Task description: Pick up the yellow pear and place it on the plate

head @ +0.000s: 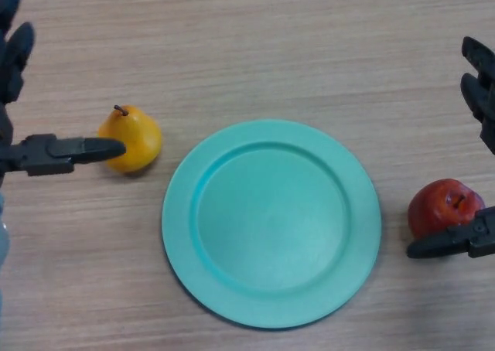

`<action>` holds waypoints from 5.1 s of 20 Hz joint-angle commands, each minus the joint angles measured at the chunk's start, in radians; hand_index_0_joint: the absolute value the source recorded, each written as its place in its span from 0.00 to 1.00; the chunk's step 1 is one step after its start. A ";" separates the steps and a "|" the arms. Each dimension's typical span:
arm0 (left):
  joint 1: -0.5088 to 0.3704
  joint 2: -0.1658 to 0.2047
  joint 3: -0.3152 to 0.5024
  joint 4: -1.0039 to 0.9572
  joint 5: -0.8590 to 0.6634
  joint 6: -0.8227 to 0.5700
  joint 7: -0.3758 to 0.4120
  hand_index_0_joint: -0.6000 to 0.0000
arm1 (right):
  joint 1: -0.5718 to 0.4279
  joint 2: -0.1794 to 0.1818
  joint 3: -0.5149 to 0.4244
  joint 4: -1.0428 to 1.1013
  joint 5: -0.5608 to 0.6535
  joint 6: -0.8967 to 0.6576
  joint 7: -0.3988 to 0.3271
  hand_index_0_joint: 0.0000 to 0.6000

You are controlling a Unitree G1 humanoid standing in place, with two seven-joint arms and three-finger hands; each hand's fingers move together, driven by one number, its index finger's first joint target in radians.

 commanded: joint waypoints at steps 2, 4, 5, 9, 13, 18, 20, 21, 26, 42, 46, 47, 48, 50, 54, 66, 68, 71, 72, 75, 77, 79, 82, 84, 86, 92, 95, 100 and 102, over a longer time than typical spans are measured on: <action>-0.068 0.068 0.068 0.063 -0.008 -0.217 -0.001 1.00 | -0.018 -0.031 -0.045 -0.086 0.024 -0.106 -0.011 0.00; -0.119 0.071 0.038 0.223 -0.032 -0.287 -0.043 1.00 | -0.013 -0.027 -0.040 -0.096 0.021 -0.100 -0.012 0.00; -0.132 0.071 0.031 0.264 -0.035 -0.296 -0.052 1.00 | -0.014 -0.027 -0.040 -0.099 0.019 -0.096 -0.013 0.00; -0.212 0.055 -0.025 0.540 0.058 -0.415 -0.041 1.00 | 0.000 -0.025 -0.048 -0.109 0.003 -0.113 -0.013 0.00; -0.286 0.037 -0.055 0.733 0.089 -0.489 -0.052 1.00 | 0.012 -0.020 -0.061 -0.117 0.011 -0.118 -0.010 0.00; -0.404 0.012 -0.080 0.946 0.097 -0.545 -0.081 1.00 | 0.027 -0.022 -0.100 -0.128 0.045 -0.107 0.002 0.00; -0.433 -0.002 -0.097 1.002 0.123 -0.569 -0.082 1.00 | 0.032 -0.022 -0.108 -0.132 0.050 -0.102 0.008 0.00; -0.439 -0.006 -0.098 1.015 0.129 -0.576 -0.077 1.00 | 0.032 -0.021 -0.109 -0.131 0.048 -0.105 0.008 0.00; -0.497 -0.036 -0.108 1.128 0.165 -0.644 -0.073 1.00 | 0.032 -0.023 -0.122 -0.136 0.036 -0.108 0.008 0.00; -0.472 0.031 -0.109 1.149 0.352 -0.671 0.255 0.00 | 0.030 -0.019 -0.090 -0.143 0.036 -0.073 0.004 0.00; -0.435 0.046 -0.094 1.020 0.342 -0.667 0.257 0.00 | 0.026 -0.017 -0.084 -0.140 0.040 -0.063 0.006 0.00; -0.425 0.046 -0.091 0.989 0.333 -0.660 0.250 0.00 | 0.025 -0.018 -0.083 -0.139 0.039 -0.065 0.007 0.00; -0.404 0.044 -0.088 0.925 0.317 -0.635 0.236 0.00 | 0.021 -0.019 -0.086 -0.140 0.044 -0.061 0.008 0.08; -0.394 0.045 -0.088 0.891 0.319 -0.621 0.237 0.00 | 0.020 -0.019 -0.085 -0.137 0.043 -0.067 0.007 0.42; -0.275 0.028 -0.078 0.510 0.296 -0.458 0.176 0.00 | 0.007 -0.021 -0.076 -0.111 0.052 -0.104 -0.003 0.00; -0.104 -0.011 -0.060 -0.006 0.085 -0.063 -0.074 0.00 | -0.011 -0.032 -0.070 -0.098 0.063 -0.098 -0.007 0.00; -0.096 -0.018 -0.053 0.036 0.179 -0.181 -0.022 0.00 | -0.009 -0.027 -0.064 -0.091 0.066 -0.105 -0.011 0.00; -0.075 -0.011 -0.041 0.007 0.175 -0.161 -0.007 0.00 | -0.009 -0.030 -0.056 -0.084 0.049 -0.117 -0.010 0.00; -0.070 -0.008 -0.041 0.011 0.193 -0.172 -0.006 0.00 | -0.008 -0.026 -0.056 -0.089 0.057 -0.111 -0.013 0.00; -0.064 -0.005 -0.034 0.018 0.215 -0.200 0.000 0.00 | -0.013 -0.029 -0.056 -0.093 0.059 -0.109 -0.015 0.00; -0.046 -0.004 -0.029 0.006 0.203 -0.194 -0.006 0.00 | -0.009 -0.028 -0.057 -0.099 0.060 -0.107 -0.010 0.00; -0.035 -0.004 -0.026 0.043 0.231 -0.244 0.002 0.00 | -0.006 -0.027 -0.058 -0.103 0.065 -0.106 -0.007 0.00; -0.062 0.017 -0.013 0.229 0.252 -0.383 0.053 0.00 | -0.003 -0.026 -0.063 -0.105 0.056 -0.111 -0.008 0.00; -0.107 0.034 -0.015 0.389 0.295 -0.494 0.115 0.00 | 0.000 -0.026 -0.060 -0.109 0.050 -0.107 -0.006 0.00; -0.146 0.048 -0.025 0.521 0.305 -0.554 0.151 0.00 | 0.006 -0.024 -0.057 -0.110 0.044 -0.110 0.000 0.00; -0.287 0.066 -0.069 0.914 0.372 -0.711 0.253 0.00 | -0.003 -0.024 -0.059 -0.113 0.057 -0.095 -0.002 0.00; -0.312 0.055 -0.085 0.971 0.364 -0.724 0.235 0.00 | 0.000 -0.025 -0.058 -0.113 0.053 -0.094 -0.001 0.00; -0.367 0.034 -0.100 1.074 0.362 -0.747 0.217 0.00 | -0.005 -0.025 -0.061 -0.113 0.054 -0.088 -0.007 0.00; -0.378 0.018 -0.096 1.080 0.325 -0.736 0.182 0.00 | -0.004 -0.027 -0.060 -0.114 0.052 -0.087 -0.007 0.00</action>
